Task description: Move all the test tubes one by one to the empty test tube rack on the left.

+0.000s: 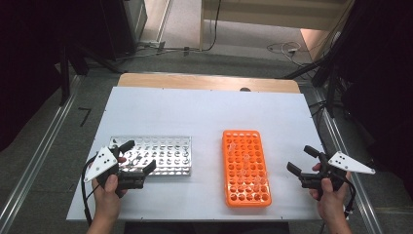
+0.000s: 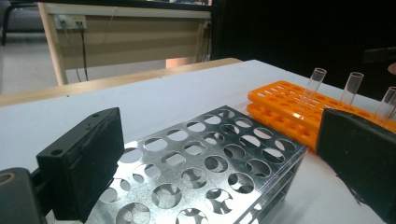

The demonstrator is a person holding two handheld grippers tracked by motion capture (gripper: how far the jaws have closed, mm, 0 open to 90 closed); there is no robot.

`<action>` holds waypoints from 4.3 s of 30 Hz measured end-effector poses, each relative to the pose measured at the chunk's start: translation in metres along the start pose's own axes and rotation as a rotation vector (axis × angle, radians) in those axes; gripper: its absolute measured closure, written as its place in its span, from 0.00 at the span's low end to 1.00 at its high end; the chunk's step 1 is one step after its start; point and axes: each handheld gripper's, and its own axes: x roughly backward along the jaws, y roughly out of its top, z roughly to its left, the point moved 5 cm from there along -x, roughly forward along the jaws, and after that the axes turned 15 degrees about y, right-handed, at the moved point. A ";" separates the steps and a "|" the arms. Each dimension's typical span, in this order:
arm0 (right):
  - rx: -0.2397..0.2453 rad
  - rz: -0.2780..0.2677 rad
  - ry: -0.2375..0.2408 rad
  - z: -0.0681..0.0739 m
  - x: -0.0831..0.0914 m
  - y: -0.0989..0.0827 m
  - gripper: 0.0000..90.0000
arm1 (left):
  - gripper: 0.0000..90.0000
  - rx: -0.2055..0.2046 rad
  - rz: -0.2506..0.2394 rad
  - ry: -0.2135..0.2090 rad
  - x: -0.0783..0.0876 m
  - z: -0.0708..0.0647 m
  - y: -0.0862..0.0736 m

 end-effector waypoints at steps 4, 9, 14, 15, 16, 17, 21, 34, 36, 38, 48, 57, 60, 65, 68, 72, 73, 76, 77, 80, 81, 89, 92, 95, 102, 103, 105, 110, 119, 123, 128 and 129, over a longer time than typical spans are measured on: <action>0.000 0.007 0.026 0.004 0.000 0.002 0.04 | 0.01 -0.007 0.002 -0.004 0.001 -0.002 0.000; -0.016 0.022 0.060 0.014 -0.001 0.007 0.09 | 0.01 -0.013 0.012 -0.018 0.000 -0.007 0.000; -0.016 0.083 0.125 0.026 -0.006 0.002 0.25 | 0.01 -0.021 0.009 -0.039 0.000 -0.013 0.001; -0.017 0.095 0.139 0.027 -0.008 0.001 0.27 | 0.01 -0.022 0.011 -0.042 0.000 -0.014 0.001; -0.021 0.104 0.155 0.028 -0.009 -0.001 0.29 | 0.01 -0.021 0.011 -0.046 0.000 -0.015 0.001; -0.027 0.110 0.173 0.030 -0.011 -0.002 0.32 | 0.01 -0.021 0.011 -0.046 0.000 -0.015 0.001; -0.007 0.154 0.239 0.040 -0.017 -0.006 0.42 | 0.01 -0.027 0.014 -0.056 -0.002 -0.018 0.002; 0.031 0.318 0.357 0.054 -0.040 -0.030 0.68 | 0.01 -0.024 0.013 -0.063 -0.002 -0.019 0.002; 0.034 0.326 0.349 0.054 -0.042 -0.031 0.69 | 0.01 -0.025 0.013 -0.063 -0.002 -0.019 0.002; 0.034 0.325 0.347 0.054 -0.044 -0.031 0.71 | 0.01 -0.025 0.014 -0.065 -0.003 -0.019 0.002; 0.078 0.342 0.328 0.056 -0.050 -0.035 0.77 | 0.01 -0.029 0.016 -0.070 -0.003 -0.022 0.002; 0.077 0.323 0.313 0.052 -0.048 -0.033 0.82 | 0.01 -0.030 0.017 -0.073 -0.003 -0.023 0.002; 0.059 0.307 0.314 0.052 -0.047 -0.029 0.82 | 0.01 -0.029 0.016 -0.075 -0.003 -0.024 0.002; 0.045 0.287 0.312 0.054 -0.045 -0.019 0.83 | 0.01 -0.033 0.013 -0.075 -0.003 -0.026 0.004; 0.044 0.283 0.300 0.055 -0.042 -0.011 0.83 | 0.01 -0.036 0.011 -0.074 -0.003 -0.028 0.005; 0.037 0.255 0.275 0.055 -0.037 -0.001 0.83 | 0.01 -0.038 0.007 -0.079 -0.002 -0.032 0.010; 0.030 0.247 0.265 0.054 -0.035 0.002 0.83 | 0.01 -0.038 0.007 -0.079 -0.002 -0.032 0.010; 0.013 0.222 0.233 0.052 -0.030 0.012 0.83 | 0.01 -0.045 0.009 -0.082 -0.002 -0.037 0.014; 0.010 0.212 0.221 0.051 -0.029 0.016 0.83 | 0.01 -0.049 0.009 -0.097 -0.002 -0.041 0.019; 0.009 0.202 0.203 0.051 -0.028 0.024 0.83 | 0.01 -0.056 0.006 -0.103 -0.002 -0.046 0.024; 0.014 0.202 0.180 0.051 -0.029 0.032 0.83 | 0.01 -0.056 0.004 -0.111 -0.002 -0.048 0.026; 0.022 0.186 0.208 0.060 -0.042 0.057 0.83 | 0.01 -0.067 0.017 -0.189 -0.012 -0.069 0.045; 0.032 0.183 0.234 0.066 -0.053 0.063 0.83 | 0.01 -0.060 0.027 -0.207 -0.016 -0.073 0.048; 0.045 0.192 0.269 0.074 -0.068 0.069 0.83 | 0.01 -0.053 0.031 -0.220 -0.024 -0.080 0.055; 0.070 0.224 0.344 0.099 -0.104 0.076 0.83 | 0.04 -0.033 0.020 -0.255 -0.036 -0.093 0.070; 0.070 0.230 0.355 0.102 -0.108 0.077 0.83 | 0.05 -0.031 0.017 -0.272 -0.039 -0.098 0.075; 0.075 0.236 0.359 0.105 -0.113 0.076 0.83 | 0.07 -0.026 0.018 -0.282 -0.041 -0.101 0.077; 0.066 0.263 0.393 0.119 -0.132 0.071 0.83 | 0.18 -0.037 0.056 -0.308 -0.048 -0.120 0.083; 0.083 0.296 0.391 0.127 -0.136 0.068 0.83 | 0.43 -0.049 0.085 -0.347 -0.048 -0.142 0.084; 0.093 0.298 0.398 0.130 -0.134 0.069 0.83 | 0.50 -0.064 0.100 -0.358 -0.052 -0.156 0.085; 0.113 0.311 0.414 0.138 -0.135 0.068 0.83 | 0.61 -0.071 0.112 -0.367 -0.054 -0.163 0.083; 0.118 0.314 0.415 0.139 -0.135 0.067 0.83 | 0.63 -0.075 0.111 -0.369 -0.054 -0.165 0.082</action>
